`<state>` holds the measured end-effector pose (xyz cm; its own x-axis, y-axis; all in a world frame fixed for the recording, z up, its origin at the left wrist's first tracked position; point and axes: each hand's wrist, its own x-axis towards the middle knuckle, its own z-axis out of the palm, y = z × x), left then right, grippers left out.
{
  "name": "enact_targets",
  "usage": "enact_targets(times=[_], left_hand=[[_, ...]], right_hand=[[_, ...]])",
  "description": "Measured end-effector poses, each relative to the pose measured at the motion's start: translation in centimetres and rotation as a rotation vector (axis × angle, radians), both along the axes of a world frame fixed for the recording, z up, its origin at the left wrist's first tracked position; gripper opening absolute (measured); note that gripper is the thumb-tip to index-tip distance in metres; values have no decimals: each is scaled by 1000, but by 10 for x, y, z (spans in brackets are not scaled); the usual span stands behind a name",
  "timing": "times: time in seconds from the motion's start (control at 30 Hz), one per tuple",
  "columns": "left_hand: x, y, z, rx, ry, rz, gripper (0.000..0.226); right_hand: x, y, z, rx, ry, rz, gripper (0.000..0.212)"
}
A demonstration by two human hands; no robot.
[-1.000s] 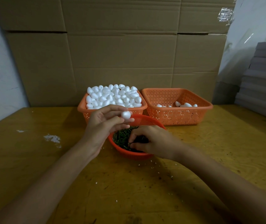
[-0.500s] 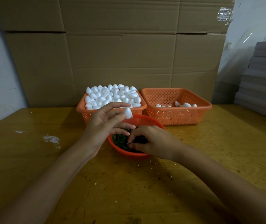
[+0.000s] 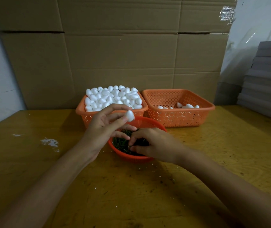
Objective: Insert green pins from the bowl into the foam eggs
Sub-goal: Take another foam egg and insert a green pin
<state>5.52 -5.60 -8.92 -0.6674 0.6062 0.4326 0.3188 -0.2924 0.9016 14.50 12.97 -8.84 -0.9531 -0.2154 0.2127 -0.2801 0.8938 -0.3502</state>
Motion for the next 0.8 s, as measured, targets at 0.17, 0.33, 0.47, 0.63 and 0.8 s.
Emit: enact_targets(times=[0.17, 0.33, 0.47, 0.63, 0.8], left_hand=[[-1, -1, -1, 10, 2, -21, 21], [-3, 0, -3, 2, 19, -31, 20], [-2, -1, -3, -5, 22, -30, 18], [-2, -1, -2, -30, 39, -10, 16], [0, -2, -2, -45, 43, -2, 16]], right_hand=[[0, 1, 0, 1, -4, 0, 16], [0, 0, 0, 11, 3, 2, 15], [0, 0, -1, 9, 8, 4, 14], [1, 0, 0, 13, 5, 5, 14], [1, 0, 1, 13, -4, 6, 15]])
